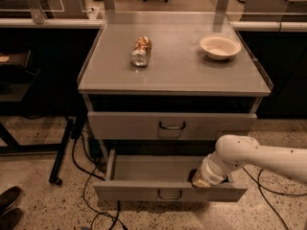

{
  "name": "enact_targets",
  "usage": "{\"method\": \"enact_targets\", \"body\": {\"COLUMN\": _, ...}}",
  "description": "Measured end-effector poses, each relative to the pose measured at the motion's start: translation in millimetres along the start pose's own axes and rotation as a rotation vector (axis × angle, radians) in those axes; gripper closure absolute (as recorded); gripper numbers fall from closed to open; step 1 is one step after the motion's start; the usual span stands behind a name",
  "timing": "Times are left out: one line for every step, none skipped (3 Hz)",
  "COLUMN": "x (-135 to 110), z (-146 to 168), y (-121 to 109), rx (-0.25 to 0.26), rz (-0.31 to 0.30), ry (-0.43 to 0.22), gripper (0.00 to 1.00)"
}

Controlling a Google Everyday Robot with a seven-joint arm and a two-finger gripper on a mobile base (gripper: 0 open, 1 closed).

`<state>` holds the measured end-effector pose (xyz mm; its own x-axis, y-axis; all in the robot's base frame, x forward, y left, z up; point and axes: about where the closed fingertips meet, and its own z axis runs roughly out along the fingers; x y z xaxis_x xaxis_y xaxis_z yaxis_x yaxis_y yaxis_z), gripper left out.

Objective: Open middle drawer

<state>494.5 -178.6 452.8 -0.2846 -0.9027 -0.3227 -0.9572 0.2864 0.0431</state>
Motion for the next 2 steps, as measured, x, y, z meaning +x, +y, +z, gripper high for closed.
{"method": "enact_targets", "body": {"x": 9.7, "z": -1.8, "y": 12.0, "rx": -0.024, "rz": 0.027, "ry": 0.009, "gripper": 1.0}}
{"method": "enact_targets", "body": {"x": 9.9, "z": -1.9, "y": 12.2, "rx": -0.025, "rz": 0.027, "ry": 0.009, "gripper": 1.0}}
